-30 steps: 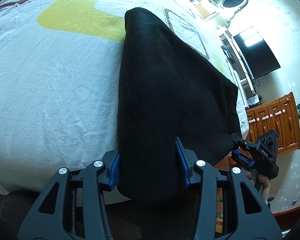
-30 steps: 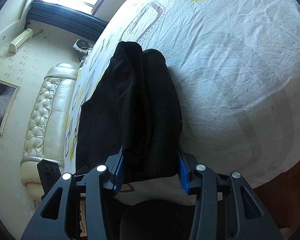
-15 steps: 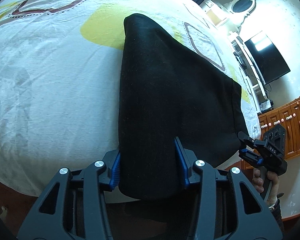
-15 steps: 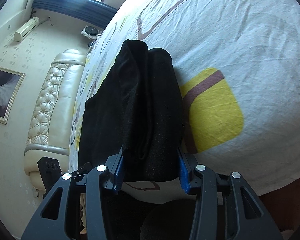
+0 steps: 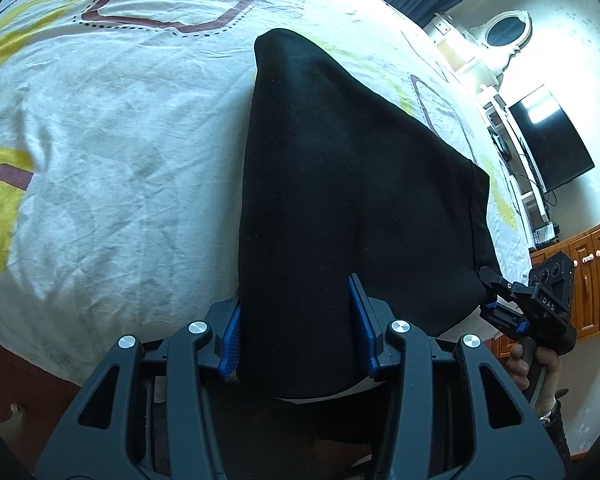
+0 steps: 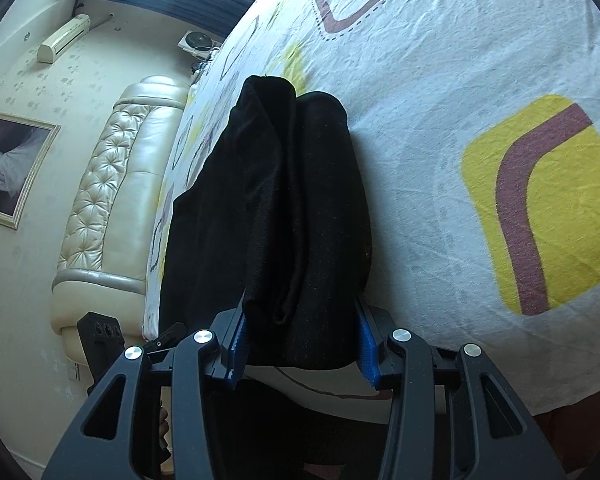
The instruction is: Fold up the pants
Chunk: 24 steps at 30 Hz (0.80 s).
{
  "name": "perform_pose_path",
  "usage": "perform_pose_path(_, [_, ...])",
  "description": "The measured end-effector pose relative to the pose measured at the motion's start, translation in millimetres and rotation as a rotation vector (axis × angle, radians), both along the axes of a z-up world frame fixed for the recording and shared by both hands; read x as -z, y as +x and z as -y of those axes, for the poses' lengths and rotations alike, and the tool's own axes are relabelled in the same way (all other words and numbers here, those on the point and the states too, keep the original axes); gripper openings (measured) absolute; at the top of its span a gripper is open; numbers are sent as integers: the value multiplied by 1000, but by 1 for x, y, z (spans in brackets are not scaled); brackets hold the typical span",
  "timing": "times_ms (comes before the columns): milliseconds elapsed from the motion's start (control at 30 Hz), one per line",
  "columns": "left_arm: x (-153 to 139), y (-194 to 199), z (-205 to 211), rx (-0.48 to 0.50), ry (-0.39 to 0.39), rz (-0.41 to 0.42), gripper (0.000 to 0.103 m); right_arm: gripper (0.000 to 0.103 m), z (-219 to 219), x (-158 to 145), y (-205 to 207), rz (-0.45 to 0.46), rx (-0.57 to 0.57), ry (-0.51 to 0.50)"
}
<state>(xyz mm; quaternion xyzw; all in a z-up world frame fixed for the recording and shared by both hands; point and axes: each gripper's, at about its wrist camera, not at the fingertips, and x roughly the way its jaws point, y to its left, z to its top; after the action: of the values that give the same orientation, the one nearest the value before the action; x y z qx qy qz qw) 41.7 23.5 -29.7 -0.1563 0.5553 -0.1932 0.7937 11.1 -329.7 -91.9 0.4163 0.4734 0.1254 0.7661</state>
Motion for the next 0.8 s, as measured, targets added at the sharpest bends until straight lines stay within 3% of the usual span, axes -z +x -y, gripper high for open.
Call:
perform_pose_path(167, [-1, -2, -10, 58, -21, 43, 58, 54, 11, 2, -5, -28, 21, 62])
perform_pose_path(400, [-11, 0, -53, 48, -133, 115, 80, 72, 37, -13, 1, 17, 86, 88])
perform_pose_path(600, [3, 46, -52, -3, -172, 84, 81, 75, 42, -9, 50, 34, 81, 48])
perform_pose_path(800, [20, 99, -28, 1, -198, 50, 81, 75, 31, 1, 95, 69, 68, 98])
